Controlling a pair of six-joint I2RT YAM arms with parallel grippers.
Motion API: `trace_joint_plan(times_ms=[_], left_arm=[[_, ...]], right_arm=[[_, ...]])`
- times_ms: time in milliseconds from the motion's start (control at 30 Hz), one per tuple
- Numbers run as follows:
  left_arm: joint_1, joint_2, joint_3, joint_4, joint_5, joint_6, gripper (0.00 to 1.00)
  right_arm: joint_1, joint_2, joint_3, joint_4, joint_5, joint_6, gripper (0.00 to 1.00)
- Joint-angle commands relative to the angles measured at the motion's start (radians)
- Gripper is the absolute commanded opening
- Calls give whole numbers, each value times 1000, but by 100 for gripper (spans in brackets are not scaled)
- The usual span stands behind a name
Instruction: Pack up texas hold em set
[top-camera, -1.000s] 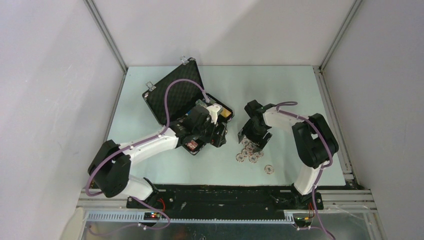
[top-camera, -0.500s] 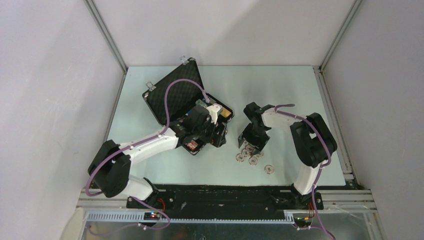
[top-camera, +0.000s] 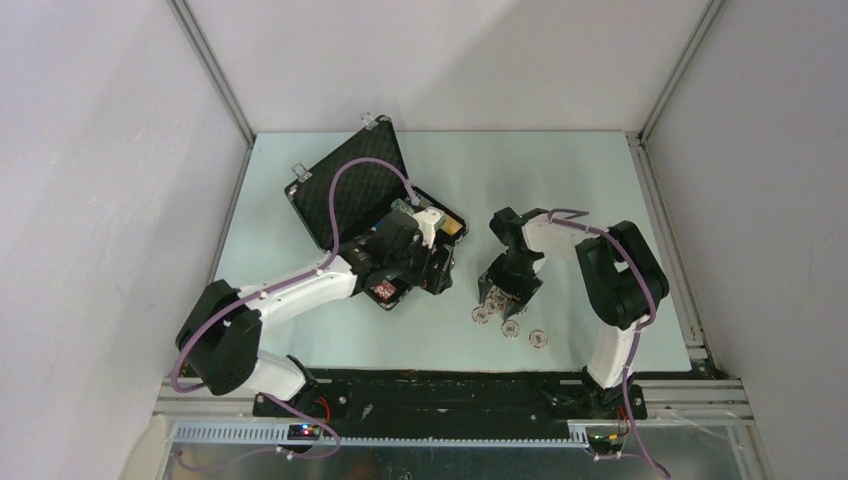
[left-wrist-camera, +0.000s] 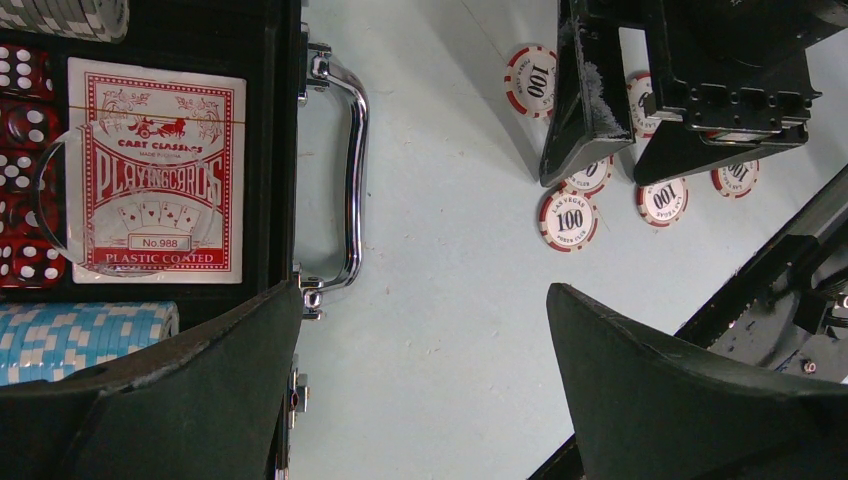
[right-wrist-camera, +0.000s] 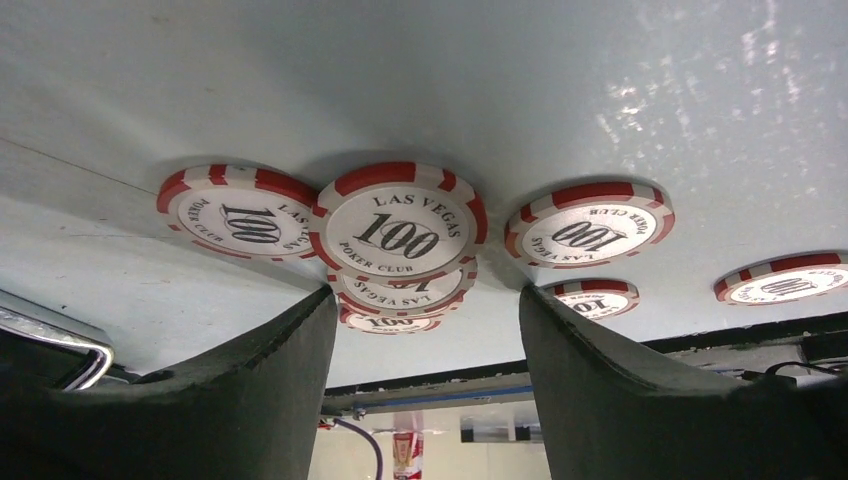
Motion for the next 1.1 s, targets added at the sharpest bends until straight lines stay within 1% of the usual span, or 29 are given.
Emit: trace_joint_plan(times_ms=[0,400,433,533,600,667,733,800,867,1000,1067], left_arm=[[6,-18,12,21,3,8,100],[6,-11,26,3,-4,25,100],[8,-11,27,3,-3,25,100],[10,-5,28,6,0,26,100],[12,-3,31,5,4,27,100],[13,-2,32,4,4,29,100],[14,-2,34,0,4,30,100],[15,-2,35,-1,5,31,100],[18,0,36,-2,8,30,100],[18,2,40,-5,19,35,100],[18,-6,31,2,23,34,99]], right_arm=[[-5,80,6,14,132,15,69],[-20,109,65,18,166,13,62],[-21,110,65,23,168,11,58],[-25,109,71,28,178,-7,53],[-23,105,79,32,180,-24,47],[-23,94,84,33,179,-34,43],[-24,77,87,31,158,-39,36],[-23,58,88,22,143,-39,35],[-25,43,93,7,119,-40,30],[-19,8,119,-40,78,-42,25],[-16,-20,127,-53,62,-41,24]])
